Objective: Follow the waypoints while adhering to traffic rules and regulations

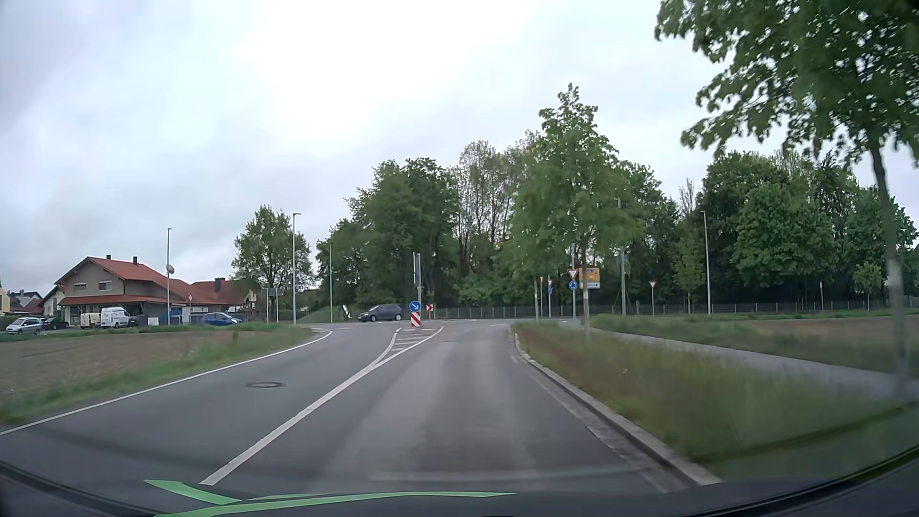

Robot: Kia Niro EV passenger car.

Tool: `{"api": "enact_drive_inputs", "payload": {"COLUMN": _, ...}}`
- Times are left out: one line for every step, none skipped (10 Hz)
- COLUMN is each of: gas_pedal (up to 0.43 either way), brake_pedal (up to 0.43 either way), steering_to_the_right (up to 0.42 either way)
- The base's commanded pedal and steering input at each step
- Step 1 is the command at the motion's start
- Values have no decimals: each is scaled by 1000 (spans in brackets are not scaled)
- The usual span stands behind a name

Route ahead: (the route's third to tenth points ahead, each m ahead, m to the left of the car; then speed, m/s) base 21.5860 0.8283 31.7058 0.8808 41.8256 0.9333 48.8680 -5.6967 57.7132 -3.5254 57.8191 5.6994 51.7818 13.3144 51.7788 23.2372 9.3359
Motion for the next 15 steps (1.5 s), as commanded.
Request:
{"api": "enact_drive_inputs", "payload": {"gas_pedal": 0, "brake_pedal": 12, "steering_to_the_right": 5}}
{"api": "enact_drive_inputs", "payload": {"gas_pedal": 0, "brake_pedal": 24, "steering_to_the_right": 5}}
{"api": "enact_drive_inputs", "payload": {"gas_pedal": 0, "brake_pedal": 30, "steering_to_the_right": 5}}
{"api": "enact_drive_inputs", "payload": {"gas_pedal": 0, "brake_pedal": 43, "steering_to_the_right": 5}}
{"api": "enact_drive_inputs", "payload": {"gas_pedal": 0, "brake_pedal": 55, "steering_to_the_right": 5}}
{"api": "enact_drive_inputs", "payload": {"gas_pedal": 0, "brake_pedal": 61, "steering_to_the_right": 5}}
{"api": "enact_drive_inputs", "payload": {"gas_pedal": 0, "brake_pedal": 73, "steering_to_the_right": 5}}
{"api": "enact_drive_inputs", "payload": {"gas_pedal": 0, "brake_pedal": 73, "steering_to_the_right": 5}}
{"api": "enact_drive_inputs", "payload": {"gas_pedal": 0, "brake_pedal": 73, "steering_to_the_right": 5}}
{"api": "enact_drive_inputs", "payload": {"gas_pedal": 0, "brake_pedal": 73, "steering_to_the_right": 5}}
{"api": "enact_drive_inputs", "payload": {"gas_pedal": 0, "brake_pedal": 85, "steering_to_the_right": 5}}
{"api": "enact_drive_inputs", "payload": {"gas_pedal": 0, "brake_pedal": 85, "steering_to_the_right": 5}}
{"api": "enact_drive_inputs", "payload": {"gas_pedal": 0, "brake_pedal": 98, "steering_to_the_right": 5}}
{"api": "enact_drive_inputs", "payload": {"gas_pedal": 0, "brake_pedal": 104, "steering_to_the_right": 5}}
{"api": "enact_drive_inputs", "payload": {"gas_pedal": 0, "brake_pedal": 104, "steering_to_the_right": 6}}
